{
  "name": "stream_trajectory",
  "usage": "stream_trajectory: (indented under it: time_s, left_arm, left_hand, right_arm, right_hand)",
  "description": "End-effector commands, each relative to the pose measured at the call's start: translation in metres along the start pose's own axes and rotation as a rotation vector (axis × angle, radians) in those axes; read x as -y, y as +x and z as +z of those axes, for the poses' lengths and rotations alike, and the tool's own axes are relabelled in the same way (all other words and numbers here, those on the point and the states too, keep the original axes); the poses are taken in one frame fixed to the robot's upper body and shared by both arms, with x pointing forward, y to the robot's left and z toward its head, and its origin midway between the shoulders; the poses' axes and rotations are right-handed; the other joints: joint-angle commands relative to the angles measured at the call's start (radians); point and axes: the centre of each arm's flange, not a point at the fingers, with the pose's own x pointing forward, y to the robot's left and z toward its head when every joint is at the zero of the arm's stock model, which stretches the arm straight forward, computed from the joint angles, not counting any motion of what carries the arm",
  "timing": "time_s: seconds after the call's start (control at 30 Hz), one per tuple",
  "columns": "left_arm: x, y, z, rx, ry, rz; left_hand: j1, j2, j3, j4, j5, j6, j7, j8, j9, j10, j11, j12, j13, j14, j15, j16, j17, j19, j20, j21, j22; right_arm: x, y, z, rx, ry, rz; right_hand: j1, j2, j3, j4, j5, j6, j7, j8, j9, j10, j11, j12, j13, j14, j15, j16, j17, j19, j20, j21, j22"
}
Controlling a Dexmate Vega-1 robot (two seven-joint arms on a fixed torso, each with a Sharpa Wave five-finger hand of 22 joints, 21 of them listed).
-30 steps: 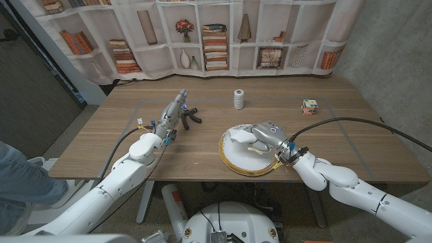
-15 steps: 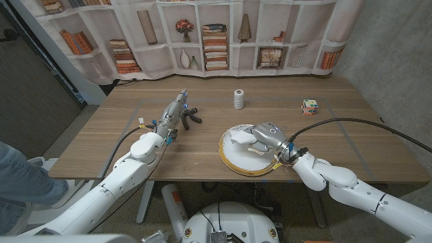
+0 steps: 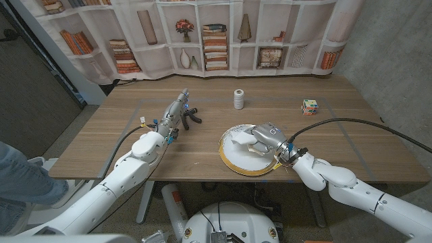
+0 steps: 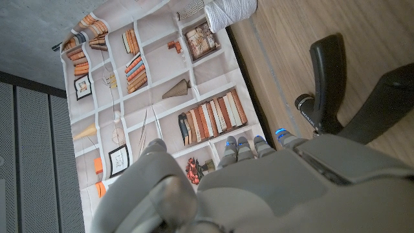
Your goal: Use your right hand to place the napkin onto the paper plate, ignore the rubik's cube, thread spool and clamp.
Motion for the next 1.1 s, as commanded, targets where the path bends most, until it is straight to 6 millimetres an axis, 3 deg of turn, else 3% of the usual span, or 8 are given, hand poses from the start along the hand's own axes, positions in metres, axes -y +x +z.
stream_trajectory:
  time_s: [0.03, 0.23, 0.3, 0.53, 0.8, 1.0, 1.1]
  left_arm:
    - [0.0033, 0.0021, -0.0001, -0.006, 0.005, -0.006]
    - [0.0044, 0.0024, 0.0003, -0.003, 0.002, -0.008]
    - [0.0050, 0.0023, -0.0001, -0.003, 0.002, -0.010]
    - [0.0049, 0.0004, -0.0018, -0.002, -0.001, -0.008]
    - [0.0019, -0.0018, -0.0034, -0.005, -0.002, -0.006]
    - [0.0006, -0.0017, -0.0042, -0.006, -0.005, -0.008]
    - [0.0003, -0.0013, -0.0047, -0.007, -0.006, -0.009]
  left_hand:
    - [0.005, 0.008, -0.001, -0.001, -0.002, 0.002, 0.001, -0.002, 0.003, 0.000, -0.001, -0.001, 0.003, -0.005, 0.005, 0.002, 0.004, -0.024, -0.001, -0.001, 0.003]
    - [0.005, 0.009, -0.002, -0.001, -0.002, 0.003, 0.001, -0.002, 0.003, 0.000, -0.002, -0.001, 0.003, -0.005, 0.005, 0.002, 0.004, -0.025, -0.001, -0.001, 0.003]
    - [0.005, 0.009, -0.003, -0.001, -0.003, 0.003, 0.001, -0.002, 0.003, 0.000, -0.002, -0.001, 0.003, -0.004, 0.005, 0.002, 0.004, -0.025, 0.000, -0.001, 0.003]
    - [0.006, 0.009, -0.004, -0.001, -0.003, 0.003, 0.001, -0.002, 0.003, 0.000, -0.002, -0.001, 0.003, -0.004, 0.005, 0.002, 0.004, -0.025, 0.000, -0.001, 0.003]
    - [0.006, 0.010, -0.005, -0.001, -0.003, 0.003, 0.001, -0.002, 0.003, 0.000, -0.002, -0.001, 0.003, -0.004, 0.004, 0.002, 0.004, -0.025, 0.000, -0.001, 0.003]
    - [0.007, 0.010, -0.006, -0.001, -0.003, 0.004, 0.000, -0.002, 0.003, 0.001, -0.003, -0.001, 0.003, -0.005, 0.005, 0.002, 0.004, -0.024, 0.000, -0.001, 0.003]
    - [0.007, 0.010, -0.007, -0.001, -0.003, 0.003, 0.001, -0.002, 0.003, 0.000, -0.003, -0.001, 0.003, -0.005, 0.005, 0.002, 0.004, -0.023, 0.001, 0.000, 0.003]
  right_arm:
    - [-0.0040, -0.0009, -0.0012, -0.010, 0.003, 0.011]
    - [-0.0037, -0.0019, -0.0021, -0.014, 0.004, 0.011]
    - [-0.0034, -0.0022, -0.0020, -0.013, 0.006, 0.013]
    - [-0.0018, -0.0036, -0.0003, -0.009, 0.008, 0.011]
    - [-0.0018, -0.0025, 0.0025, -0.011, 0.006, 0.017]
    - [-0.0030, -0.0008, 0.0036, -0.016, 0.002, 0.024]
    - [-0.0035, -0.0003, 0.0040, -0.020, -0.002, 0.027]
  right_hand:
    - [-0.009, 0.003, 0.003, 0.007, 0.004, 0.000, -0.002, 0.003, 0.003, -0.006, 0.002, 0.004, 0.002, 0.001, -0.110, 0.003, 0.003, -0.003, -0.100, 0.005, 0.001]
    - [-0.031, -0.019, -0.011, 0.012, -0.002, -0.005, -0.001, 0.002, 0.003, -0.013, 0.004, 0.003, 0.003, -0.013, -0.104, -0.004, 0.000, -0.005, -0.099, 0.006, 0.001]
    - [-0.068, -0.051, -0.035, 0.021, -0.010, -0.010, -0.001, 0.001, 0.002, -0.013, 0.010, 0.005, 0.003, -0.018, -0.101, -0.004, -0.002, -0.003, -0.096, 0.006, -0.002]
    - [-0.125, -0.098, -0.068, 0.032, -0.012, -0.029, 0.004, -0.005, -0.001, -0.029, 0.018, 0.002, 0.004, -0.034, -0.099, -0.007, -0.004, -0.009, -0.094, -0.001, -0.007]
    - [-0.167, -0.123, -0.087, 0.039, -0.006, -0.079, -0.010, -0.015, -0.003, -0.056, 0.025, -0.002, 0.005, -0.065, -0.088, -0.010, -0.004, -0.026, -0.081, -0.015, -0.010]
    - [-0.180, -0.131, -0.091, 0.037, -0.001, -0.131, -0.039, -0.021, -0.003, -0.090, 0.020, -0.005, 0.007, -0.091, -0.067, -0.013, -0.005, -0.047, -0.053, -0.029, -0.012]
    - [-0.189, -0.136, -0.094, 0.036, 0.002, -0.164, -0.051, -0.022, -0.002, -0.132, -0.002, -0.010, 0.009, -0.111, -0.045, -0.015, -0.006, -0.056, -0.015, -0.037, -0.013]
